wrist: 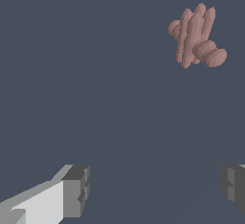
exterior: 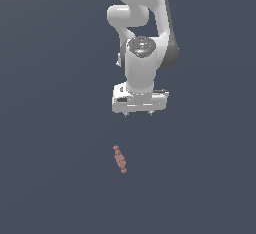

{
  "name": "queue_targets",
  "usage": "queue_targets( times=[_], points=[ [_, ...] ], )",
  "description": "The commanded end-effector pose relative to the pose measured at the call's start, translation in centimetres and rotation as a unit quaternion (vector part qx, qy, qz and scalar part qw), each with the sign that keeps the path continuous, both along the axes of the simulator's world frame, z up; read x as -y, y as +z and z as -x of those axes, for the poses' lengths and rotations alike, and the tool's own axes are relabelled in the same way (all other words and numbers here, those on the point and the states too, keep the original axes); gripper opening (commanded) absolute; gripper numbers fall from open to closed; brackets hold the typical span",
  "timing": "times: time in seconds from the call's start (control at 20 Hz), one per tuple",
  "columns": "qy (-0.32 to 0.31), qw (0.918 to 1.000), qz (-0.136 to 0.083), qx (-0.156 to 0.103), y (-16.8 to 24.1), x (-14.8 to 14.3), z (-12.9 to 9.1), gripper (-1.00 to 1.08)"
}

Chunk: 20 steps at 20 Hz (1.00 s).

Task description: Pick up the object and move it to a goal position.

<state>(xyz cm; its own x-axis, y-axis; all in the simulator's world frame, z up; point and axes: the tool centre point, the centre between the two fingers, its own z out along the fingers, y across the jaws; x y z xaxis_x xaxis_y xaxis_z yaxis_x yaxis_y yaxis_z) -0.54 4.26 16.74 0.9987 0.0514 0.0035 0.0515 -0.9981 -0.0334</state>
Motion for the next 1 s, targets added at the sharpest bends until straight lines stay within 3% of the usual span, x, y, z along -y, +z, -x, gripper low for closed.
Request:
queue_targets(
  times=[0.0,0.6,0.95],
  points=[
    [0.000,1.0000,0.000,0.000,0.0,0.0,0.0,1.00],
    [0.003,1.0000,-0.008,-0.003,0.7,-0.3,0.4,1.00],
    [0.014,0.9999,-0.007,-0.002,0.5,0.0,-0.7,1.00]
  ],
)
